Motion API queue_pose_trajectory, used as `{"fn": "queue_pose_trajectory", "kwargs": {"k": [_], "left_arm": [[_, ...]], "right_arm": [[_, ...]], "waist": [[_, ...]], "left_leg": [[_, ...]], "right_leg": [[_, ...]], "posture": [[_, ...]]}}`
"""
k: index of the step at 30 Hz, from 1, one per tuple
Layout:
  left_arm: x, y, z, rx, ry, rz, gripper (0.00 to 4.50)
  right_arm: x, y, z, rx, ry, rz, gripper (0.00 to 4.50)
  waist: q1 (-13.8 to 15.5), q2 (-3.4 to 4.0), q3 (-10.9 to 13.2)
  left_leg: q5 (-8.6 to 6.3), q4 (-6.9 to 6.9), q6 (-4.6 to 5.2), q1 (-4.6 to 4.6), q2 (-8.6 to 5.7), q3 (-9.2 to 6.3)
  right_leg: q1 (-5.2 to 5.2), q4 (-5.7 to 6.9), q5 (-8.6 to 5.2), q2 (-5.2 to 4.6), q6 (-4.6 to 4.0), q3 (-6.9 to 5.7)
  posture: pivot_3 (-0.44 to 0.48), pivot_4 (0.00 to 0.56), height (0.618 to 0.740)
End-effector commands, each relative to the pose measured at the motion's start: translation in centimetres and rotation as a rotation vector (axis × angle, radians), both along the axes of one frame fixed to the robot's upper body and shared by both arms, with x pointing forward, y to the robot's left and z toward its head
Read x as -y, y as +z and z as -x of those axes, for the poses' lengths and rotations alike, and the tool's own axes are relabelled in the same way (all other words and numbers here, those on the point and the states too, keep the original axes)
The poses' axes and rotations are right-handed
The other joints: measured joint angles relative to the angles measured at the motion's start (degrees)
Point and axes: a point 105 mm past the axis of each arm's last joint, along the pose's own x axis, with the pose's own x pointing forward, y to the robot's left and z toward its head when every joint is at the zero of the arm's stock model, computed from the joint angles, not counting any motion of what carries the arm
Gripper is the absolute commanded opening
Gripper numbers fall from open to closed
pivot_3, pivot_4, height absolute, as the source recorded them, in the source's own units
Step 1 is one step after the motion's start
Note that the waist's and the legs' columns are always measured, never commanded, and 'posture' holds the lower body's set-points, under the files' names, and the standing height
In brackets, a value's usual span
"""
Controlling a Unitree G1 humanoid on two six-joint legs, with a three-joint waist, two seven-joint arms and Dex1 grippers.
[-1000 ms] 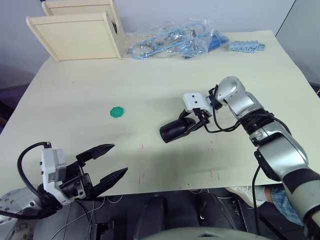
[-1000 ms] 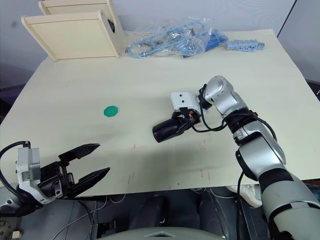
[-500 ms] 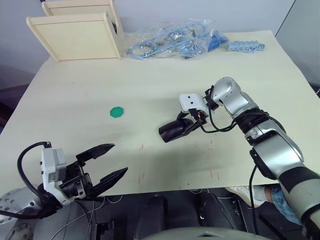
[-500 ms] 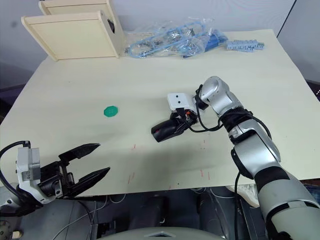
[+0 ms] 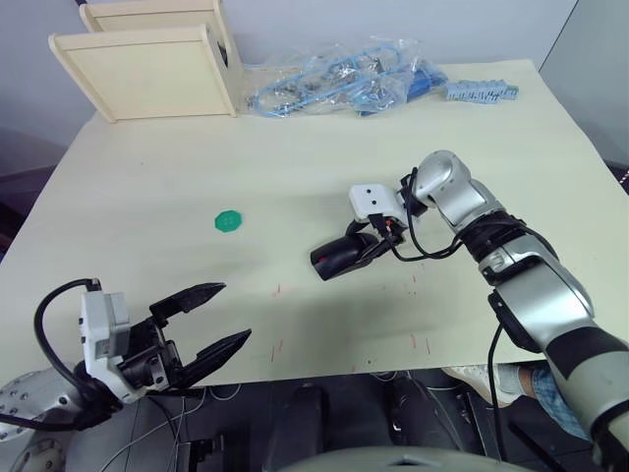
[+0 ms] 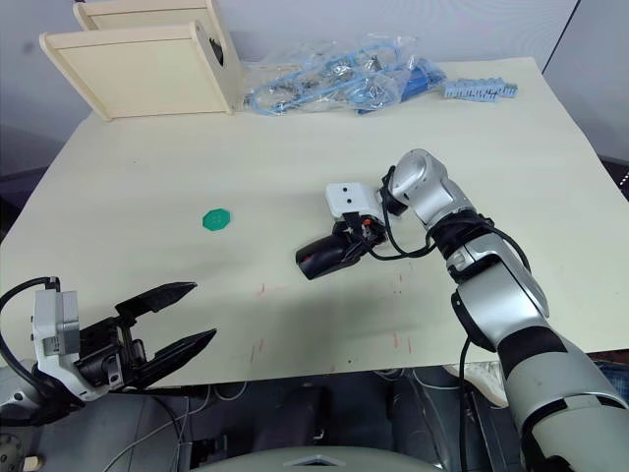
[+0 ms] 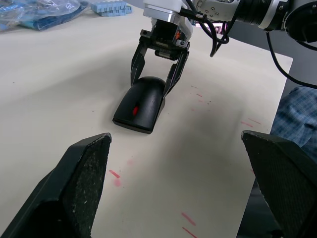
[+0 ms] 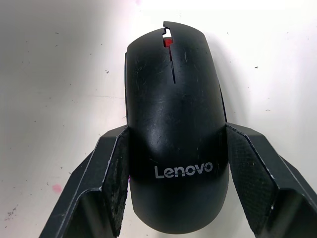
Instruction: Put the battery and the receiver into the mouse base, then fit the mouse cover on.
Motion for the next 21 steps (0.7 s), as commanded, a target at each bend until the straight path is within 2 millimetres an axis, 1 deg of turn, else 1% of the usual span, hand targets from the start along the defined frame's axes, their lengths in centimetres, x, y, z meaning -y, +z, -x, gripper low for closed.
{"fn": "queue_pose_trajectory", "kwargs": {"k": [1,21], "left_arm": [[0.08,0.41,0.17,0.027,-0.009,-0.011,4.5],[0.19,0.38,0.27,0.023,-0.009,-0.007,4.5]], "right_arm": [[-0.49,0.82,-0.22,0.024,-0.001,-0.008,2.64],[-0.9,1.41,0.12,-0.001,0.013,-0.023,2.64]], "waist": [[0.0,0.0,0.0],[0.0,0.0,0.0]], "left_leg": [[0.0,0.0,0.0,0.0,0.0,0.0],[0.0,-0.01,0.0,0.01,0.01,0.01]], "right_leg": [[0.0,0.0,0.0,0.0,0.0,0.0],[0.0,0.0,0.0,0.01,-0.01,0.0]], "posture": [[0.0,0.15,0.74],[0.0,0.15,0.74]]}}
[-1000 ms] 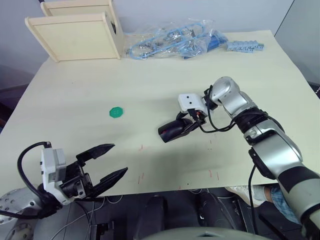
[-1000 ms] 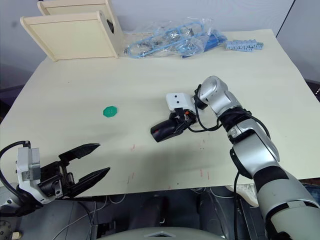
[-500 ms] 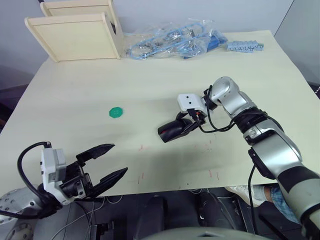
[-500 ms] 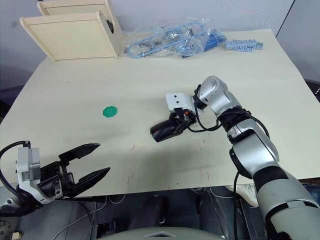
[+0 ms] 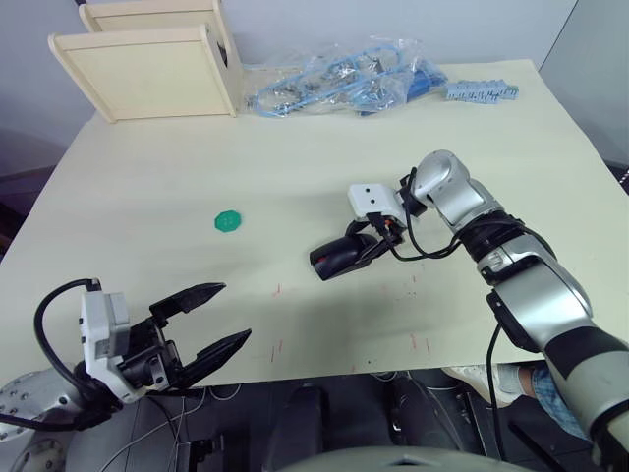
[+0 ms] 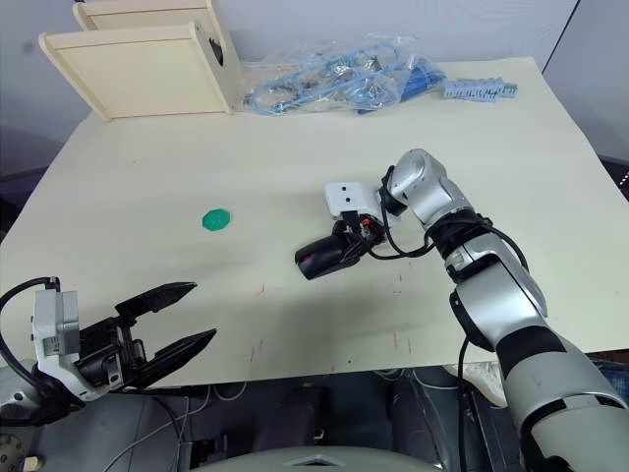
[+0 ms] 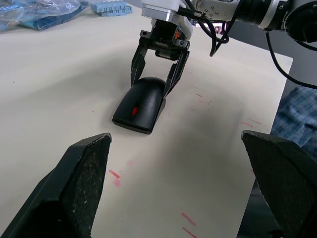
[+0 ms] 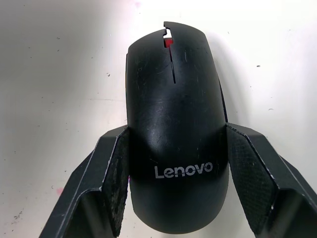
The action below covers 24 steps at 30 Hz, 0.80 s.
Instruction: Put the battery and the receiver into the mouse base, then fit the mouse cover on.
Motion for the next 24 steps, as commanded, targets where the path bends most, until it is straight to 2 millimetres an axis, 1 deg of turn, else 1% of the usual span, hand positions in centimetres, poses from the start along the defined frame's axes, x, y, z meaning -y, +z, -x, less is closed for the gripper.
{"fn": "queue_pose_trajectory", "kwargs": {"k": [1,24], "left_arm": [[0.19,0.39,0.26,0.023,-0.01,-0.008,4.5],[0.22,0.23,0.25,0.02,-0.011,-0.006,4.5]], "right_arm": [[-0.77,1.42,-0.01,0.033,0.024,-0.02,2.64],[-1.0,2.28,-0.11,0.041,0.017,0.01,2.64]], "waist": [[0.0,0.0,0.0],[0.1,0.01,0.0]], "left_leg": [[0.0,0.0,0.0,0.0,0.0,0.0],[0.0,0.0,-0.01,-0.04,0.0,-0.01]], "right_leg": [[0.0,0.0,0.0,0.0,0.0,0.0],[-0.01,-0.02,0.0,-0.02,0.0,0.0]], "posture": [[0.0,0.15,0.74],[0.0,0.15,0.74]]}}
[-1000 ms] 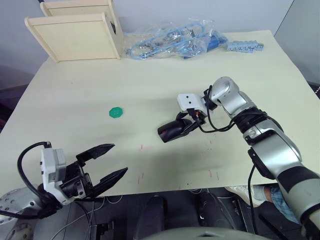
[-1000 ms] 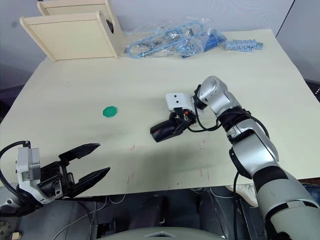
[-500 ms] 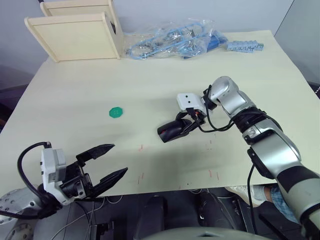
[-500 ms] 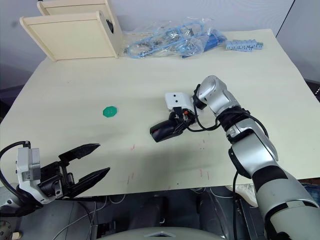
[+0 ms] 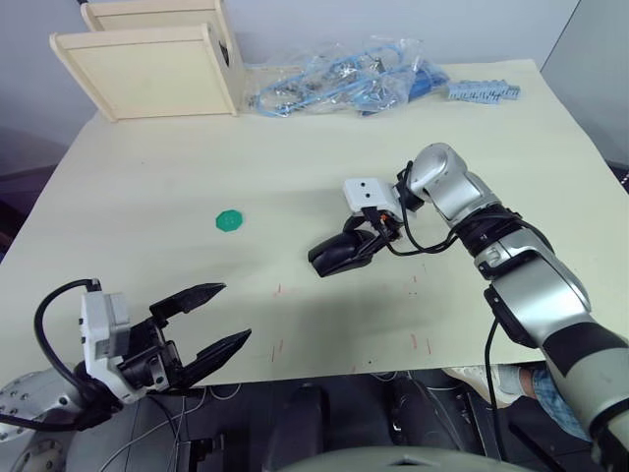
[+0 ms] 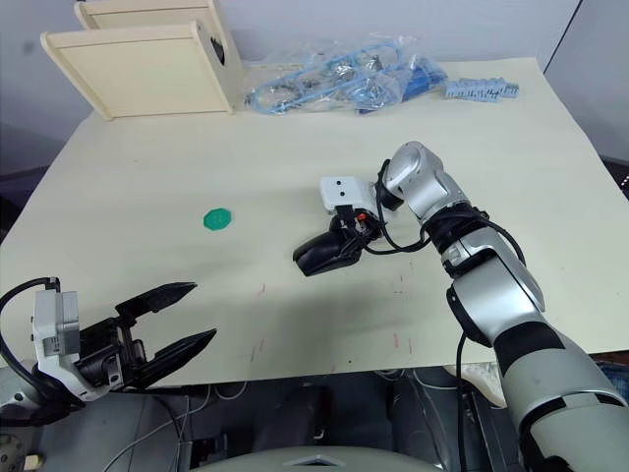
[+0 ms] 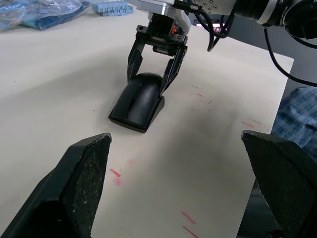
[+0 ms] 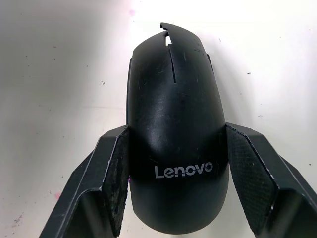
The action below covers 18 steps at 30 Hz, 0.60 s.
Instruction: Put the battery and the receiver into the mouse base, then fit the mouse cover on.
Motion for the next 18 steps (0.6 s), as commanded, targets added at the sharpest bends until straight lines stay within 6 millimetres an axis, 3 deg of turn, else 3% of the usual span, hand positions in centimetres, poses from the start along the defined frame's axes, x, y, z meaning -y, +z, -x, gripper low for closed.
{"fn": "queue_pose_trajectory", "kwargs": {"k": [1,18], "left_arm": [[0.22,0.24,0.27,0.02,-0.011,-0.007,4.5],[0.32,0.2,0.23,0.02,-0.013,-0.009,4.5]], "right_arm": [[-0.51,1.47,0.05,0.041,0.028,-0.009,2.64],[-0.18,0.84,0.15,0.035,0.02,0.006,2.64]], "waist": [[0.0,0.0,0.0],[0.0,0.0,0.0]], "left_leg": [[0.0,0.0,0.0,0.0,0.0,0.0],[0.0,0.0,0.0,0.0,0.0,0.0]], "right_leg": [[0.0,0.0,0.0,0.0,0.0,0.0],[0.0,0.0,0.0,0.01,0.0,0.0]], "posture": [[0.0,0.15,0.74],[0.0,0.15,0.74]]}}
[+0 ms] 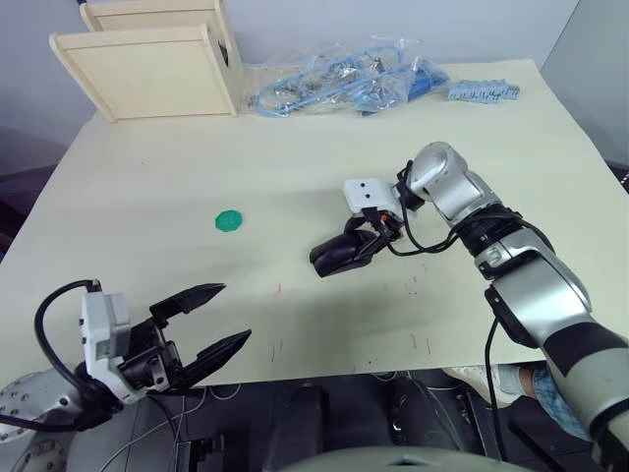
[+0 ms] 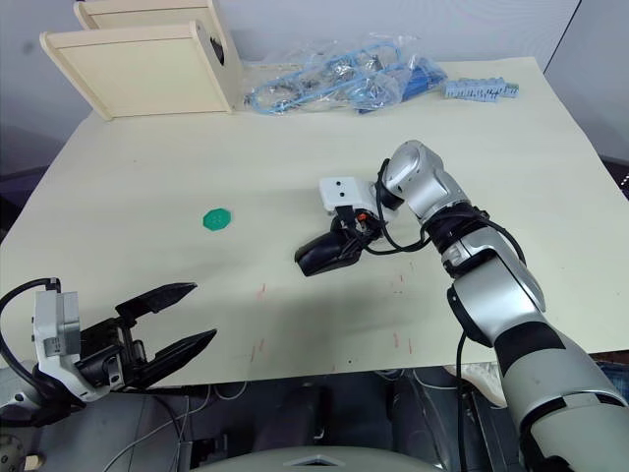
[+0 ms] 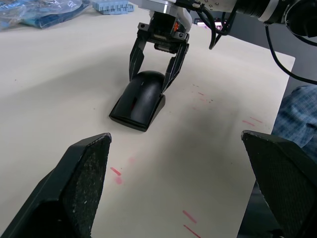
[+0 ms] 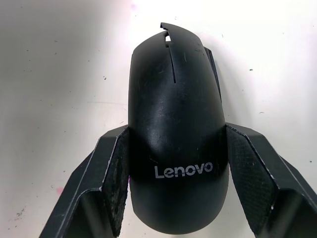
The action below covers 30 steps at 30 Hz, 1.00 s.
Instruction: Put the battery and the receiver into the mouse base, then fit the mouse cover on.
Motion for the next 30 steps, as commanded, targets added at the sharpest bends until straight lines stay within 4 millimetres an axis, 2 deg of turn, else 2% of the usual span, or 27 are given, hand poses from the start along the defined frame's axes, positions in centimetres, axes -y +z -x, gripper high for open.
{"fn": "queue_pose_trajectory", "kwargs": {"k": [1,30], "left_arm": [[0.36,0.32,0.23,0.022,-0.018,-0.003,4.5],[0.37,0.37,-0.06,0.023,-0.022,-0.003,4.5]], "right_arm": [[-0.28,0.75,0.11,0.024,0.015,-0.017,2.64],[-0.17,0.63,0.64,-0.016,-0.085,-0.091,2.64]], "waist": [[0.0,0.0,0.0],[0.0,0.0,0.0]], "left_leg": [[0.0,0.0,0.0,0.0,0.0,0.0],[0.0,0.0,0.0,-0.02,0.0,-0.01]], "right_leg": [[0.0,0.0,0.0,0.0,0.0,0.0],[-0.01,-0.01,0.0,-0.01,0.0,-0.01]], "posture": [[0.0,0.15,0.74],[0.0,0.15,0.74]]}}
